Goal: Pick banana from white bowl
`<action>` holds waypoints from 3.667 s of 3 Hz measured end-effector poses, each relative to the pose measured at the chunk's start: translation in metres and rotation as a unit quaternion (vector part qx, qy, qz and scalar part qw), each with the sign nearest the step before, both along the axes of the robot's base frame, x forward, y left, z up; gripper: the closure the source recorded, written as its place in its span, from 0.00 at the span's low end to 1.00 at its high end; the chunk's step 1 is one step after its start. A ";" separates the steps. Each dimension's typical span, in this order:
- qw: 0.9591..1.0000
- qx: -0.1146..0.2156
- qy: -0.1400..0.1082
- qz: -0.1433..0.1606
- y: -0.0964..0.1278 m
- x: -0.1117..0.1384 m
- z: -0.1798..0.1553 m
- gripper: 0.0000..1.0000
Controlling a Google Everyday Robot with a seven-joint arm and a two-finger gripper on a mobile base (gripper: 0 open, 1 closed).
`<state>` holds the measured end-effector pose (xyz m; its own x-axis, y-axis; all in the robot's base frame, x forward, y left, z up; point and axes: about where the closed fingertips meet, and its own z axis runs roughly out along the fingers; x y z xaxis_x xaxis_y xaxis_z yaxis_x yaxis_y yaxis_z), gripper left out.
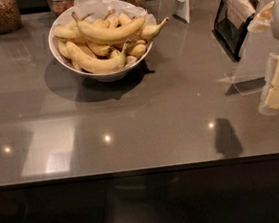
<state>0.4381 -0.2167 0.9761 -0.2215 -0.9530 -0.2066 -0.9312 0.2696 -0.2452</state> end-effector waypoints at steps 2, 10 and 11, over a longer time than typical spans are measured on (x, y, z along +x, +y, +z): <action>1.000 0.005 -0.014 0.004 0.006 0.005 0.003 0.00; 0.955 0.177 -0.169 0.166 0.200 0.172 0.043 0.00; 0.955 0.180 -0.163 0.171 0.214 0.190 0.023 0.05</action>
Offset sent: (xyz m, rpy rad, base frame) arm 0.0102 0.0121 0.0021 0.0239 -0.0418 0.0186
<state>0.6286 -0.0023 0.9992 0.2223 -0.8118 -0.5400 -0.8698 0.0851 -0.4859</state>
